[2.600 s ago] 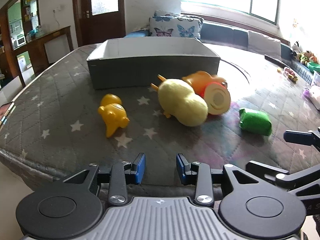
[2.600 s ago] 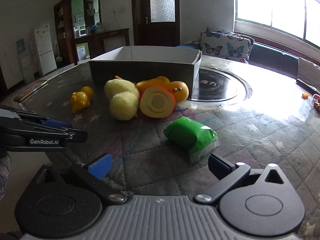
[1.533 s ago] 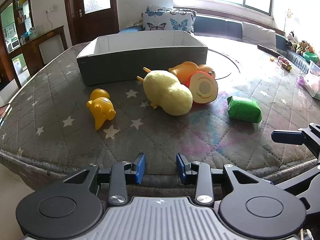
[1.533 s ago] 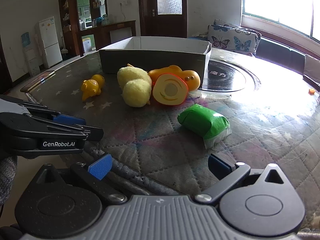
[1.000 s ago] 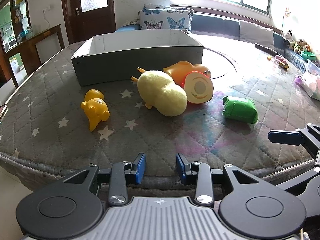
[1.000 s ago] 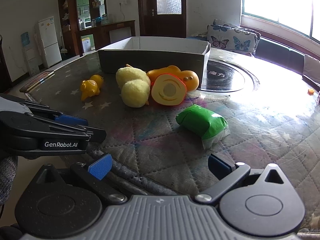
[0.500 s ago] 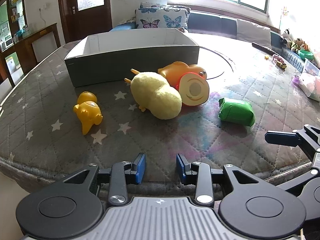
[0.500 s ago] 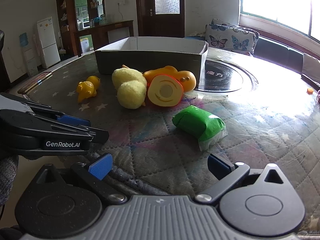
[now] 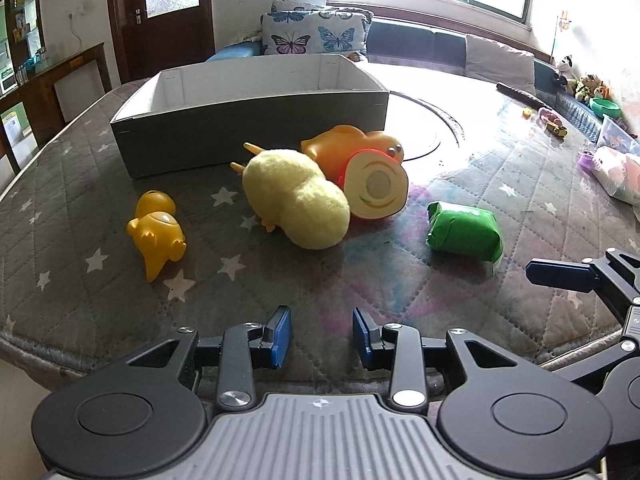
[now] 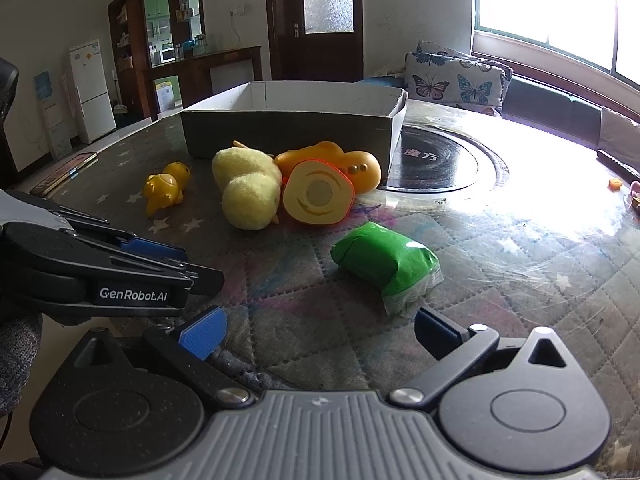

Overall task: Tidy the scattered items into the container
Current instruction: 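Move the left gripper toward the green soft block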

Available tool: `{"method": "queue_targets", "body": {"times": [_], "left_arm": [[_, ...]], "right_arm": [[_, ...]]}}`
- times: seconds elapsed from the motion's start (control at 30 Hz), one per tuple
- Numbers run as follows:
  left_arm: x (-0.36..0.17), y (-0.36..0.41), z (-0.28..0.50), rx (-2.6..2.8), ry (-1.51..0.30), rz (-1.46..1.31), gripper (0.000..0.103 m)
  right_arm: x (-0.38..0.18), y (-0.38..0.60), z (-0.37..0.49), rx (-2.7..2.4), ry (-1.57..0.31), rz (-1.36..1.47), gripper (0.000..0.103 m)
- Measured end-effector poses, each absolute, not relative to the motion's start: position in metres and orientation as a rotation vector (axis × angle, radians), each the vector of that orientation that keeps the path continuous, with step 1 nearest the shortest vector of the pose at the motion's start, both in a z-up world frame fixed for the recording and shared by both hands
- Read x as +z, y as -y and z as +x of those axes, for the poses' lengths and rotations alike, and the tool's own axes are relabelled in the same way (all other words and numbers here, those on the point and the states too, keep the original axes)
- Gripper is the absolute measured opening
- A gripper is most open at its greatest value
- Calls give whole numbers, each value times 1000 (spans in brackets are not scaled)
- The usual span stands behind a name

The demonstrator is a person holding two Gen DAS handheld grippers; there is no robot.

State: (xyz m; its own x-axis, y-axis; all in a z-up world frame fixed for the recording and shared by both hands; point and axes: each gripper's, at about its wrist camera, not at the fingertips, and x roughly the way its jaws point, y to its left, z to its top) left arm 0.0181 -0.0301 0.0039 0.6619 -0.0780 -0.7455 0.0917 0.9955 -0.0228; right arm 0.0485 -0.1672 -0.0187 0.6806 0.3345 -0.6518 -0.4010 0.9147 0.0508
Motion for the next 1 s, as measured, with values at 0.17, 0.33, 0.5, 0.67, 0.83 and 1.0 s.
{"method": "queue_targets", "body": {"times": [0.17,0.33,0.5,0.67,0.83,1.0], "left_arm": [[5,30,23,-104,-845,10,37],[6,29,28,-111,-849,2,37],[7,28,33,-122,-855,-8,37],[7,30,40,-135,-863,-11,37],[7,32,47,-148,-869,-14,37],[8,34,52,-163,-877,-20,37]], "right_arm": [[-18,168,52,417,-709,-95,99],[-16,169,55,423,-708,-92,98],[-15,170,60,424,-704,-93,97],[-14,173,65,430,-700,-94,98],[-15,176,71,428,-701,-84,98],[-16,182,78,415,-704,-73,98]]}}
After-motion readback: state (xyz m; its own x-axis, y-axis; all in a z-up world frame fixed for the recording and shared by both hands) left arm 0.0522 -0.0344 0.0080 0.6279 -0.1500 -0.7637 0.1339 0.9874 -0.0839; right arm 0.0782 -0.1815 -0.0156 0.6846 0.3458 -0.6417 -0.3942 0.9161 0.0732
